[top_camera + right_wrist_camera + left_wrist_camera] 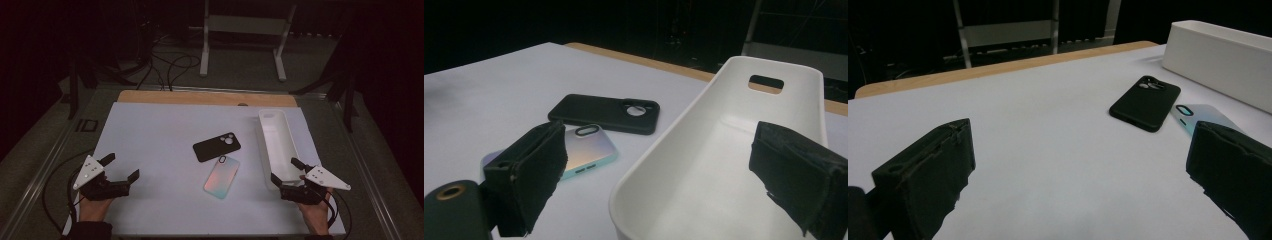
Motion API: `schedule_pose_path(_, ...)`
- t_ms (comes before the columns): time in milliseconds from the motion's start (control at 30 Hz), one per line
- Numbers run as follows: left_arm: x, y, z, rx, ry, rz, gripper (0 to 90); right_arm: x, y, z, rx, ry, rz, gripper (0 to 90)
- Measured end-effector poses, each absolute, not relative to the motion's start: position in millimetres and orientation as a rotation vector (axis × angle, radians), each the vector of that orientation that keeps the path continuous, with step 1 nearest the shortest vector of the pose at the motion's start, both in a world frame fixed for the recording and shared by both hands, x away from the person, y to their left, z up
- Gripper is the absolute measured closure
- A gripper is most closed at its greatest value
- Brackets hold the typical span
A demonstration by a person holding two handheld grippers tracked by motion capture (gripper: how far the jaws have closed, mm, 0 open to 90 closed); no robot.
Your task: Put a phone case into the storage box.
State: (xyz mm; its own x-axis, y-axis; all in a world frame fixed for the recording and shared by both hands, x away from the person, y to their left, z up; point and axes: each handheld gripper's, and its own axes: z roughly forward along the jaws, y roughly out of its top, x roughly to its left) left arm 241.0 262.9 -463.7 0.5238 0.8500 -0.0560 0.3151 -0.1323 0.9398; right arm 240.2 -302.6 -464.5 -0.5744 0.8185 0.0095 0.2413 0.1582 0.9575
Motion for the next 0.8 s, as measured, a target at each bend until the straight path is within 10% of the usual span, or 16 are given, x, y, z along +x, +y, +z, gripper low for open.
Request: schedule_pose_path(800, 241.4, 254.7, -459.6, 1.708, 1.023, 0.632, 0.0, 244.9, -300.7, -465.2, 0.995, 1.923, 1.437, 8.2)
